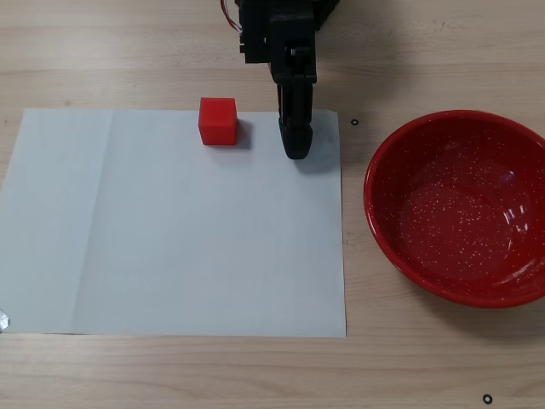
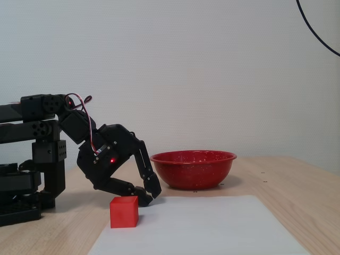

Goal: Grasp the red cube and put it in the red bowl.

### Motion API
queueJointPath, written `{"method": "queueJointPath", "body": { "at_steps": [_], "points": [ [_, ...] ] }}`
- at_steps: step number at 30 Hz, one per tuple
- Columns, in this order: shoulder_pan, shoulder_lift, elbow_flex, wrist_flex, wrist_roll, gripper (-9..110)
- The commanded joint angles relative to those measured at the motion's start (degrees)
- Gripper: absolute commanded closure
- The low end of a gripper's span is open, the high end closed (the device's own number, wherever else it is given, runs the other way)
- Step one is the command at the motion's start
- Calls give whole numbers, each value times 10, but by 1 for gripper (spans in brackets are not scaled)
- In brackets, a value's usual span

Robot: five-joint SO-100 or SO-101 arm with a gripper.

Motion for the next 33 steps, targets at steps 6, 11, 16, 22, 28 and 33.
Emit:
{"method": "queueJointPath", "body": {
  "at_steps": [6,11,16,22,28,33],
  "points": [
    [-4,6,1,13,0,101],
    [-4,6,1,13,0,101],
    [-3,6,-1,16,1,101],
    [4,-24,-62,77,-1,101],
    [1,-57,-120,121,14,101],
    [0,-100,-171,133,20,101]
  ]
}}
